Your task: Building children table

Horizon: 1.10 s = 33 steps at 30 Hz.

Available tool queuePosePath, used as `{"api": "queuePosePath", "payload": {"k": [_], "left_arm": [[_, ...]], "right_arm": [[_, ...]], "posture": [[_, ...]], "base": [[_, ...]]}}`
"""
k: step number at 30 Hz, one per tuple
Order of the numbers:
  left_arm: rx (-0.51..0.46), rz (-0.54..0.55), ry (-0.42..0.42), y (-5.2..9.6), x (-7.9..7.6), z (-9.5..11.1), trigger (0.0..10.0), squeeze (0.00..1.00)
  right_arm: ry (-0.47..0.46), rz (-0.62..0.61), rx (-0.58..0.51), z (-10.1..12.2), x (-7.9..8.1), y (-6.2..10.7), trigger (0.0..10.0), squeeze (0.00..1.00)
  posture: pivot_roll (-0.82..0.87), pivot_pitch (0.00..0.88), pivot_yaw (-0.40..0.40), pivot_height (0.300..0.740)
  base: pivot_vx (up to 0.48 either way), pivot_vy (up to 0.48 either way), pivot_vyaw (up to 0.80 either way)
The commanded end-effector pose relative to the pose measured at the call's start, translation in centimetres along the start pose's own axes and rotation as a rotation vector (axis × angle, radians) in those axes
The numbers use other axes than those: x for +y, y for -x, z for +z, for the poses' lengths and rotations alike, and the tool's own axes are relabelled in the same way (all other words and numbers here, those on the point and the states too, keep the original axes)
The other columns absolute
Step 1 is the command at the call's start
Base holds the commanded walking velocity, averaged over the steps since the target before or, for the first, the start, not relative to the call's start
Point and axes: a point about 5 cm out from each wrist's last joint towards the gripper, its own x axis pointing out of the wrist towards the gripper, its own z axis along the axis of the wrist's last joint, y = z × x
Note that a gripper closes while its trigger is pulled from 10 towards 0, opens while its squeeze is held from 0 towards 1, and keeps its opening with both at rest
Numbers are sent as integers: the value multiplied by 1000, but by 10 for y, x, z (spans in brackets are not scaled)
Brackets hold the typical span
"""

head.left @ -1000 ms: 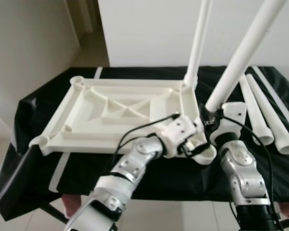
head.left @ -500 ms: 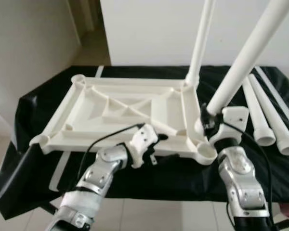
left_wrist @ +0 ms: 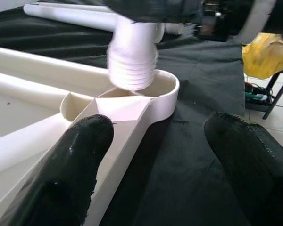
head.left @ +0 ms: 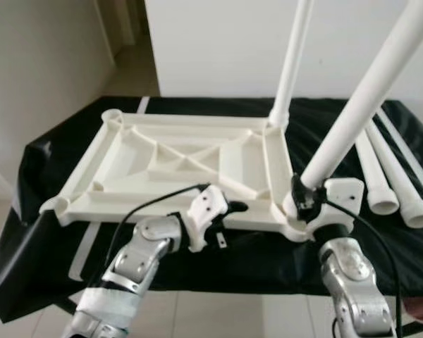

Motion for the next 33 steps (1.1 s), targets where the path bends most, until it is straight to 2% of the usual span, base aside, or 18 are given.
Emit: {"api": "queuePosePath", "payload": {"k": [1, 6, 8, 18, 33], "left_arm": [[0, -41, 11, 1, -2, 1, 10000, 0], [17, -45, 25, 1, -2, 1, 10000, 0], [55, -64, 30, 0, -5, -1, 10000, 0], [117, -120, 40, 1, -13, -6, 10000, 0], [140, -82, 12, 2, -10, -5, 10000, 0]], "right_arm": [[-4, 5, 3, 0, 1, 4, 10000, 0], [-1, 2, 18, -4, 0, 8, 10000, 0], [-3, 20, 20, -7, 0, 14, 10000, 0], [39, 41, 34, -16, -2, 15, 10000, 0], [67, 110, 46, -20, -3, 23, 10000, 0]], "posture": [[-22, 0, 12, 740], [-25, 0, 16, 740], [-32, 0, 23, 740], [-27, 0, 22, 740], [-30, 0, 15, 740]], "base": [[0, 0, 0], [0, 0, 0], [0, 0, 0], [0, 0, 0], [0, 0, 0]]}}
